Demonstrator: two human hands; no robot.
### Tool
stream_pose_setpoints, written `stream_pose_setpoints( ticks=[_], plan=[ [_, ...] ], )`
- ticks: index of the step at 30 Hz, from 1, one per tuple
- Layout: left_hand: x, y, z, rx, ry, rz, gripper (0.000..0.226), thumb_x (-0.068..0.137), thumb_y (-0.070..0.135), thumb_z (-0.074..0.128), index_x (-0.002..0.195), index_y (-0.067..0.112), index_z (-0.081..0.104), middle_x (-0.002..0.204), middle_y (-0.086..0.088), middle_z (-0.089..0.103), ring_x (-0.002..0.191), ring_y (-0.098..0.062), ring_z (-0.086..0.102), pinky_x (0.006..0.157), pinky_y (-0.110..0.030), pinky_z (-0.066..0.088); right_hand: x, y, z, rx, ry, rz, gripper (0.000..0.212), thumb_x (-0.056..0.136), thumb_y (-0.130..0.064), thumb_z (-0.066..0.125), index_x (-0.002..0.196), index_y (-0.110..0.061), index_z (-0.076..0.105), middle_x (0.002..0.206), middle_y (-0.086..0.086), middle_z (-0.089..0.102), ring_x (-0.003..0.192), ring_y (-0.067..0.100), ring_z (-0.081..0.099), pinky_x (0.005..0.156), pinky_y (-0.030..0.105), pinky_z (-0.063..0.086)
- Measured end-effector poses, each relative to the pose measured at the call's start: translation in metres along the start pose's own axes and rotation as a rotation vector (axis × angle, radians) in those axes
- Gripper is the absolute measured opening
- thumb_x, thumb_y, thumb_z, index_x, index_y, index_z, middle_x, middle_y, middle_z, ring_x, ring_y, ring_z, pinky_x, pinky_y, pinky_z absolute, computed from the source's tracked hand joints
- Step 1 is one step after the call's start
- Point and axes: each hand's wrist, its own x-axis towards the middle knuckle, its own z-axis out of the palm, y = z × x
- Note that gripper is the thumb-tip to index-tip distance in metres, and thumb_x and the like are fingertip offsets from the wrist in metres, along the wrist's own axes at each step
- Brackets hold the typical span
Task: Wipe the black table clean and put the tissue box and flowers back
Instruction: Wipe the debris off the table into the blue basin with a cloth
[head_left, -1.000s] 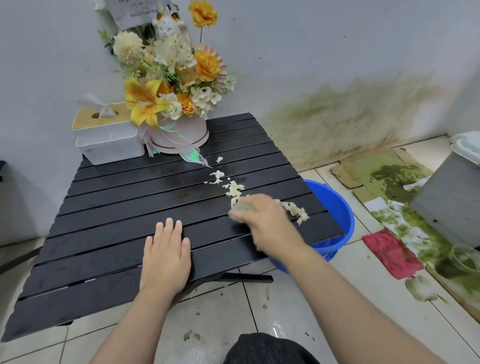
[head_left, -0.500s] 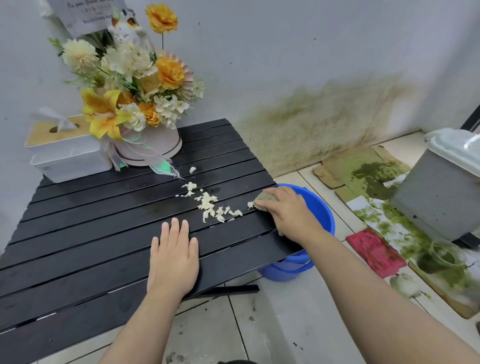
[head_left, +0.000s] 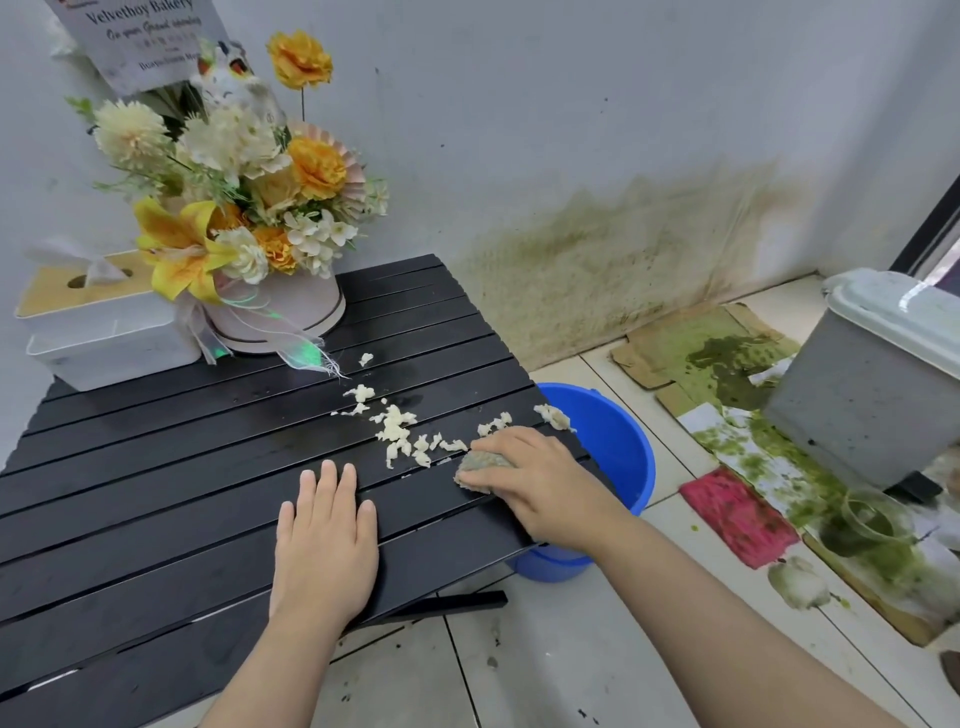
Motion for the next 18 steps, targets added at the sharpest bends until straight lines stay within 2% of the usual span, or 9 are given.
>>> stream_pose_setpoints(
  ticks=[5,9,12,15,18],
  plan=[
    [0.007,0.018,0.002,-0.009,0.051,-0.017,0.053,0.097,0.033,0.017,0.147,0.017,0.01,0.158,-0.002,0.0,0.146,-0.021,-0.006,0.119,-0.038,0.002,-0.003,0.035,-0.009,0.03,0.023,0.026,0.036,0.085,-0.01,0.056,0.111,-0.033,0.066,0.123,0.0,0.059,0.113,0.019,0.044,0.091,0.038,0.04],
    [0.016,0.032,0.011,-0.007,0.05,-0.041,0.053,0.097,0.032,0.015,0.147,0.016,0.007,0.158,-0.003,0.002,0.145,-0.022,-0.004,0.119,-0.04,0.004,0.014,0.07,-0.014,0.043,-0.003,0.103,0.029,0.091,-0.026,0.047,0.113,-0.032,0.066,0.126,0.001,0.058,0.115,0.025,0.048,0.092,0.048,0.043],
    [0.017,0.033,0.012,-0.01,0.052,-0.059,0.053,0.097,0.033,0.014,0.147,0.016,0.007,0.158,-0.003,0.002,0.145,-0.022,-0.004,0.119,-0.04,0.004,0.029,0.082,-0.013,0.066,0.016,0.148,0.03,0.09,-0.019,0.05,0.112,-0.028,0.069,0.124,0.004,0.06,0.113,0.026,0.048,0.095,0.048,0.042],
    [0.018,0.032,0.008,-0.079,0.044,-0.054,0.053,0.098,0.031,0.017,0.147,0.015,0.01,0.158,-0.003,0.006,0.146,-0.022,-0.001,0.118,-0.039,0.005,0.045,0.077,-0.019,0.106,0.078,0.207,0.03,0.091,-0.019,0.048,0.111,-0.026,0.069,0.124,0.005,0.059,0.114,0.027,0.047,0.096,0.049,0.04],
    [0.031,0.018,-0.005,-0.169,0.116,-0.059,0.051,0.097,0.028,0.026,0.145,0.011,0.02,0.156,-0.006,0.019,0.145,-0.024,0.011,0.118,-0.038,0.012,0.059,0.041,-0.021,0.17,0.199,0.206,0.035,0.091,-0.025,0.041,0.113,-0.024,0.068,0.124,0.006,0.058,0.114,0.026,0.048,0.096,0.045,0.04]
  ],
)
